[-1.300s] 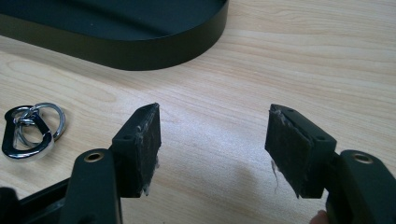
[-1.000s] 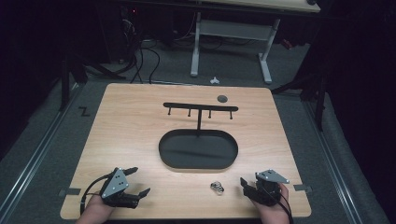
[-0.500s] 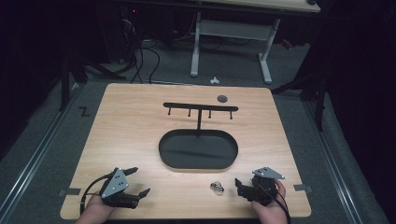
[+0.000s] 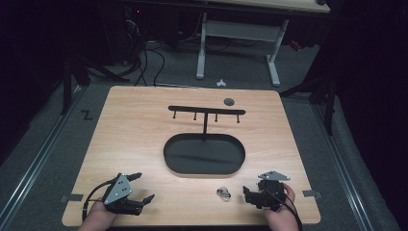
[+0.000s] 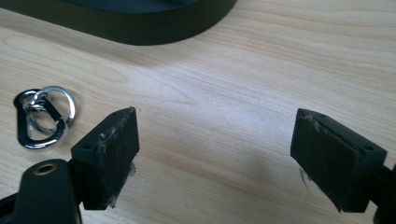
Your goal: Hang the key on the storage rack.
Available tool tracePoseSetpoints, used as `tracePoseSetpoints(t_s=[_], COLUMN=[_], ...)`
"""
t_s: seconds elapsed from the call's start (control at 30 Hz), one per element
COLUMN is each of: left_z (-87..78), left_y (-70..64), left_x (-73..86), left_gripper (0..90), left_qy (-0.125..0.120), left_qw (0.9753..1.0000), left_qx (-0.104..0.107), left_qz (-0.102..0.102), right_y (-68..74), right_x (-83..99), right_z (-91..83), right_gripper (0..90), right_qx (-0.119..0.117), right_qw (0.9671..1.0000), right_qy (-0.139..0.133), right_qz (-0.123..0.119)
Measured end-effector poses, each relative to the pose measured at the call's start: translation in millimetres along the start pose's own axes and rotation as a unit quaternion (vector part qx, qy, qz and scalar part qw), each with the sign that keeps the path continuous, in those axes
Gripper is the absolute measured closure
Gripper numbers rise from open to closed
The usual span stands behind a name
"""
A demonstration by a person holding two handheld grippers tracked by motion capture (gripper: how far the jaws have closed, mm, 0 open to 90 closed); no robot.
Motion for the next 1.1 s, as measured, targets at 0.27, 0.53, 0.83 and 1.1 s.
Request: tracePoseSetpoints(t_s=[0.27,0.53,0.83,1.1], left_z=[-0.3,-0.2,0.1,0.0], left_y=[-0.2,-0.6,-0.5,-0.9], left_x=[0.0,0.2,0.4,0.5], left_gripper=[15.3,15.3,15.3,15.3], left_qy=[-0.001,0.001,0.002,0.002], left_qw=[1.0,1.0,1.0,1.0], left_qx=[0.001,0.001,0.001,0.002], left_qz=[-0.001,0.0,0.0,0.0], right_y=[-2.3,-7.8,-6.9,-3.0], right_x=[2.1,-1.3,-8.8,-8.6], right_z=[-0.9,-2.7,-7.4,-7.4], right_gripper=[15.6,15.6,15.9,15.8], right_qx=[-0.009,-0.012,-0.017,-0.027], right_qw=[0.9989,0.9959,0.9901,0.9826], right_qy=[0.045,0.085,0.127,0.168], right_qz=[-0.012,-0.028,-0.056,-0.075])
Point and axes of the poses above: each handheld gripper's, and its own axes: z roughly forward along the jaws, x roughly out of its underside, y roughly to its left, the point moved 10 cm from there along z, roughly forward along the jaws, and after that the axes turned 8 degrees about -z, right-handed, at the moved point
